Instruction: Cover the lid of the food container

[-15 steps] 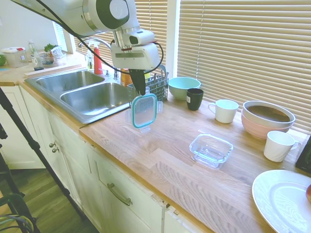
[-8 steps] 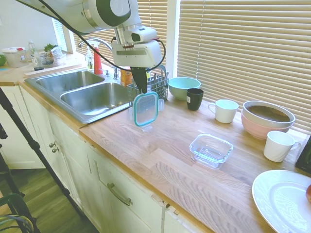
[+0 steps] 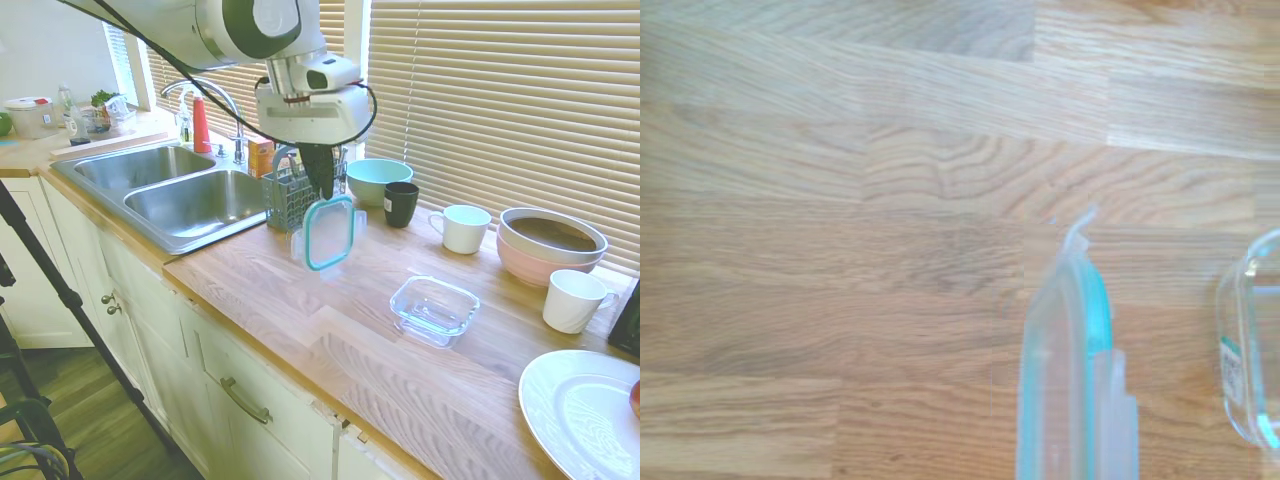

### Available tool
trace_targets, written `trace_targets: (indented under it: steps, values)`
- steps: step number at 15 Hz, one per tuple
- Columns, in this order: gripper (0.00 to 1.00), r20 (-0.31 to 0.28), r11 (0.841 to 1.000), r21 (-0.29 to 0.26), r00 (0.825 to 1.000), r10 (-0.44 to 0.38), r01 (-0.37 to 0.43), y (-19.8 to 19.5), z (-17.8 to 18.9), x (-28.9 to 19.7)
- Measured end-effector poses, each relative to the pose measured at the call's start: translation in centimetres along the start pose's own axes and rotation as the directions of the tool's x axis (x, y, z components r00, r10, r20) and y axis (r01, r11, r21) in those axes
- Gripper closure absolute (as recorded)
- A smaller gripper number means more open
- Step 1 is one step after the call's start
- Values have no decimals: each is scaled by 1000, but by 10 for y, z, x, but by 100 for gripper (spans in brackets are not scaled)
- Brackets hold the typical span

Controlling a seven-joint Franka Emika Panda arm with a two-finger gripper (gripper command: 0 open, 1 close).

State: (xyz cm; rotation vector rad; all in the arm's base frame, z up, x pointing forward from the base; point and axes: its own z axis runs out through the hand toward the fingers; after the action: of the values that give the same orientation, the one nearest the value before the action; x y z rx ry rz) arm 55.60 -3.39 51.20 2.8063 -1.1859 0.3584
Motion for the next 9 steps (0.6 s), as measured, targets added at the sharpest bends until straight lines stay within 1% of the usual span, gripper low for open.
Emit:
trace_targets:
  steps: [5,9]
  values:
    - [100,5,1000,21,1000,20,-20,29,7,26]
    - [100,6,999,24,1000,30,-30,48,10,40]
